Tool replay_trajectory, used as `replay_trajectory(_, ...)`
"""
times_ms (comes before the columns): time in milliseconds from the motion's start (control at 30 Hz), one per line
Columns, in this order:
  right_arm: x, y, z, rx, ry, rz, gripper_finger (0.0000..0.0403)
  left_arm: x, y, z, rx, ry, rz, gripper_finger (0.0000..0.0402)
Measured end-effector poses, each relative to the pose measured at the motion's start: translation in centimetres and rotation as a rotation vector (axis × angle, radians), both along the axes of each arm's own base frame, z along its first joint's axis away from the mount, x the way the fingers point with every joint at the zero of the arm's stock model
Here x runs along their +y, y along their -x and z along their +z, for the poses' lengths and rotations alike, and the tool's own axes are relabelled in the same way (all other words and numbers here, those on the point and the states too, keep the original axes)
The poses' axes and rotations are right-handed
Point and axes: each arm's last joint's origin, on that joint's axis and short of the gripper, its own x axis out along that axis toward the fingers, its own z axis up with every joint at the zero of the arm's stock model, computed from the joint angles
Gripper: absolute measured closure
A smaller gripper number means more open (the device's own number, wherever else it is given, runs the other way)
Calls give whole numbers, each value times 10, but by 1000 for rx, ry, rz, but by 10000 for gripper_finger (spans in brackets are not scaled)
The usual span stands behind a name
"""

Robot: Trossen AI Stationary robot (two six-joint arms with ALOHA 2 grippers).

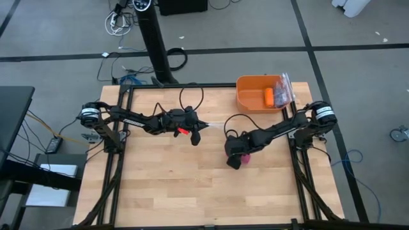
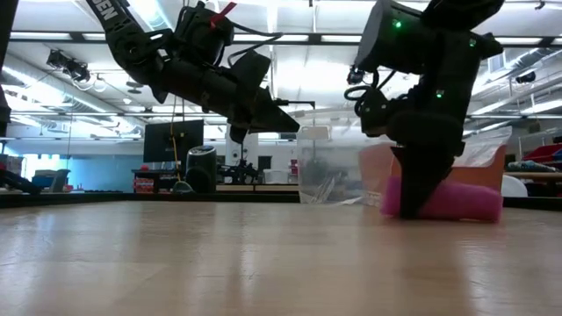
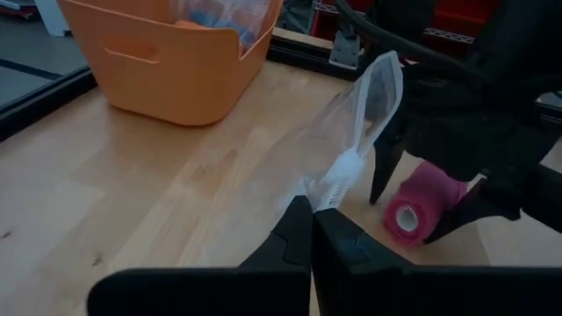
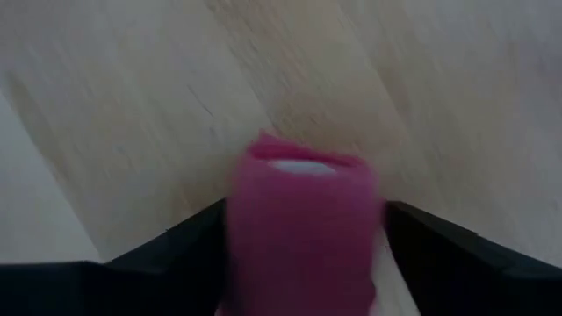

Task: Roll bandage
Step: Insert the pink bandage into the transparent zip bag

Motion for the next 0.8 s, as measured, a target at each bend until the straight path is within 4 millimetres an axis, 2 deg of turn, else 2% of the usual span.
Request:
replay_trajectory(100,2,-1,6,-19,-3,11,167,0,0,0,0,0,0,402)
replay_trajectory(233,10,-6,28,-104,-8,81,295,0,0,0,-4,-1,0,402)
replay_trajectory(267,12,-7,32,-118,-9,103,313,0,0,1,-7,-1,1,402)
replay_trajectory(367,20,-11,50,-170,12,171,315,0,0,1,-6,0,1,402)
replay_trajectory(433,25,-16,73,-256,36,186,315,0,0,1,-14,13,6,402)
replay_trajectory(500,29,-17,94,-334,132,177,315,1,-1,3,-45,41,19,402)
replay_trajectory(567,34,-17,116,-415,300,127,315,-1,-3,6,-90,73,31,402)
replay_trajectory(667,39,-13,147,-543,619,-40,315,-3,-7,7,-178,141,42,402)
replay_trajectory(800,43,-10,166,-591,938,-197,315,-5,-12,8,-298,227,45,402)
